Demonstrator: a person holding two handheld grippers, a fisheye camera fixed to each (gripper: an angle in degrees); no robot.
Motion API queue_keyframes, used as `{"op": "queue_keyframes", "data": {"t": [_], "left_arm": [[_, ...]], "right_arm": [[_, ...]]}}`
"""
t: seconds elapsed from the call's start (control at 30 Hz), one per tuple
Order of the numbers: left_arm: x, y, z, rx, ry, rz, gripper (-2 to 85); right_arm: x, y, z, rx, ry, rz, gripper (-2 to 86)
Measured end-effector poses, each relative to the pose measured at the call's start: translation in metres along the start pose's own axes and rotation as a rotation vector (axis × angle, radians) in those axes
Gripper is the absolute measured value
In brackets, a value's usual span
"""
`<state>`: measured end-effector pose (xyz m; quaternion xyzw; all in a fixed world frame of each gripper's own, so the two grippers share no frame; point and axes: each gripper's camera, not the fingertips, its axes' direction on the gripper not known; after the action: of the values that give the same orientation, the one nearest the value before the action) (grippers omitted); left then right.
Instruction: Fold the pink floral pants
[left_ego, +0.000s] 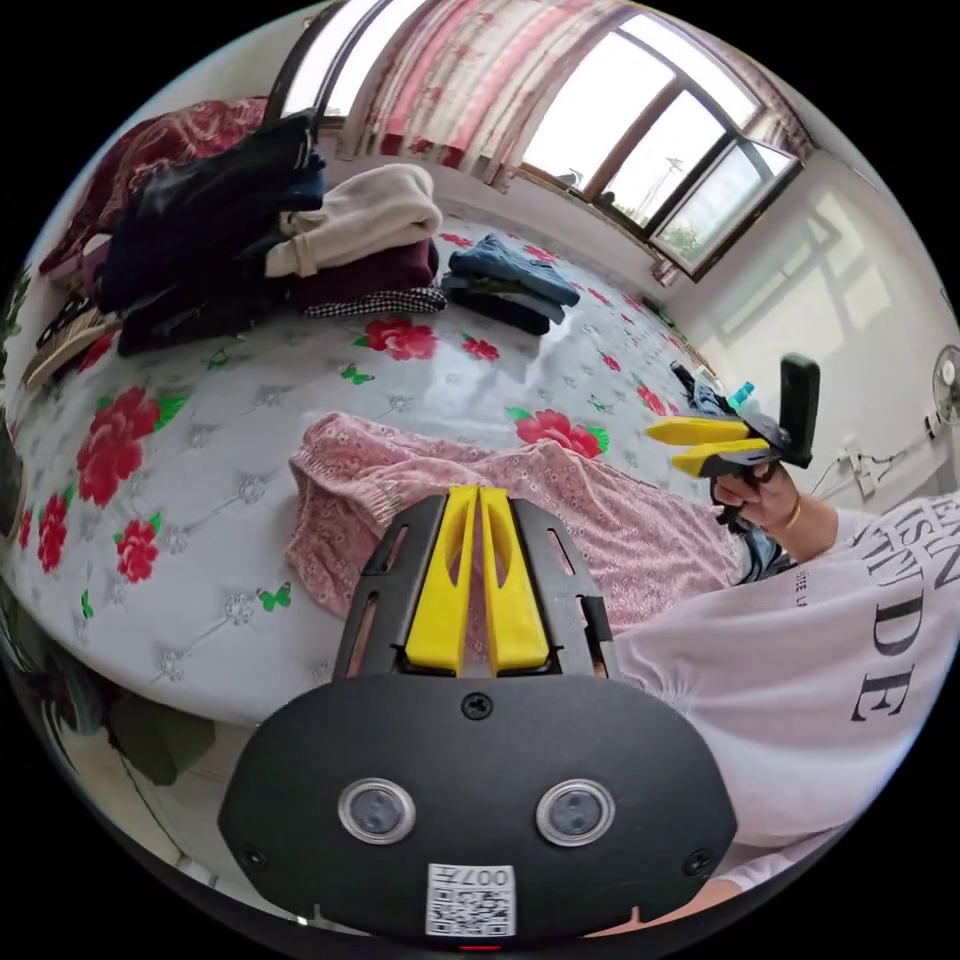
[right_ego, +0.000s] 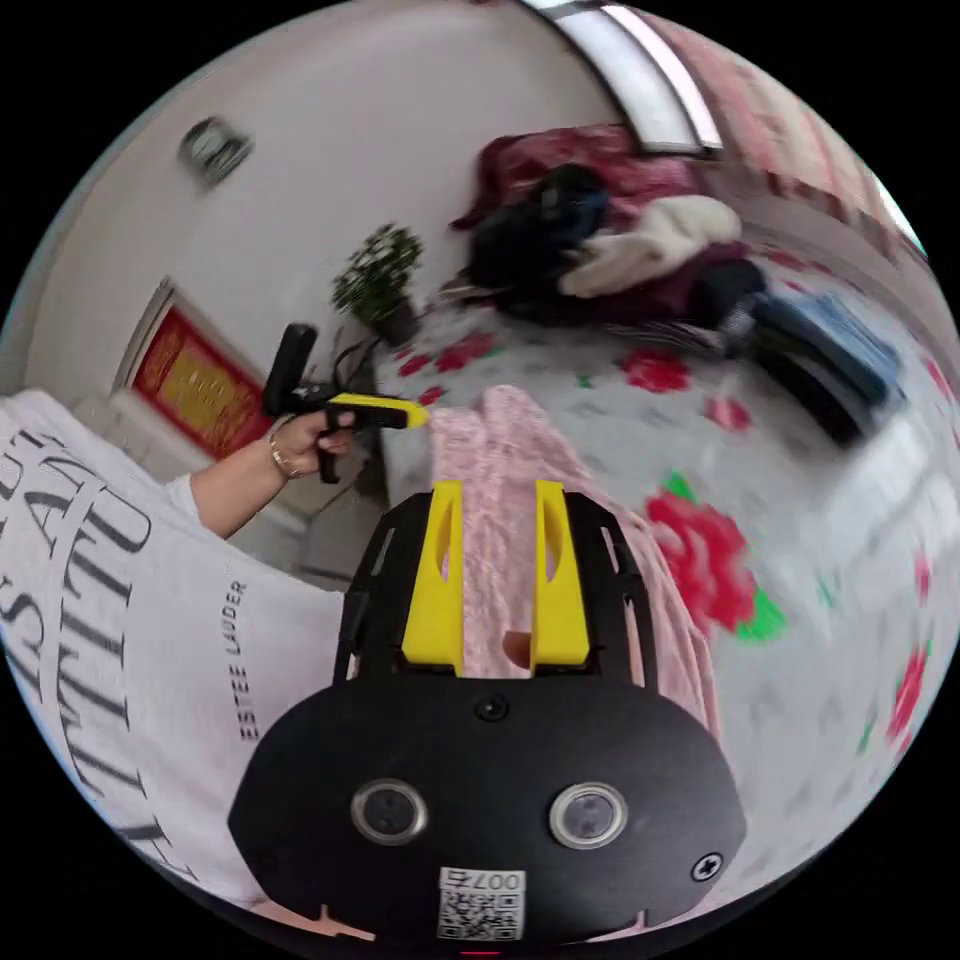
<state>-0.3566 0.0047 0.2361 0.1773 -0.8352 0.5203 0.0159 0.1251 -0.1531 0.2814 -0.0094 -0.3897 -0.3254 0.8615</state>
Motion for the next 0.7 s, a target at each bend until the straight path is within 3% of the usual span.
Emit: {"op": "queue_keyframes", "data": {"t": [0.13, 0.2, 0.3, 0.37, 0.5, 0.57, 0.7], "left_arm": [[-0.006, -0.002, 0.000, 0.034, 0.055, 0.027, -0.9], [-0.011, -0.003, -0.002, 0.061, 0.081, 0.034, -0.9], [-0.025, -0.001, -0.004, 0.081, 0.058, 0.024, -0.6], [-0.041, 0.010, -0.009, 0.130, 0.000, -0.024, 0.3], [-0.084, 0.040, -0.002, 0.173, -0.112, -0.226, 5.6], [-0.118, 0.049, 0.027, 0.086, -0.105, -0.372, 8.4], [-0.146, 0.039, 0.072, 0.008, -0.096, -0.469, 9.8]], "right_arm": [[-0.045, -0.049, 0.081, -0.196, 0.083, -0.272, 9.7], [-0.063, -0.057, 0.130, -0.291, 0.239, -0.421, 8.8], [-0.057, -0.051, 0.166, -0.289, 0.510, -0.462, 3.7], [-0.042, -0.053, 0.166, -0.280, 0.450, -0.398, 1.8], [0.023, -0.064, 0.138, -0.184, 0.104, -0.076, 0.2], [0.042, -0.064, 0.129, -0.126, 0.050, 0.011, 0.0], [0.053, -0.064, 0.122, -0.061, 0.036, 0.054, -0.1]]}}
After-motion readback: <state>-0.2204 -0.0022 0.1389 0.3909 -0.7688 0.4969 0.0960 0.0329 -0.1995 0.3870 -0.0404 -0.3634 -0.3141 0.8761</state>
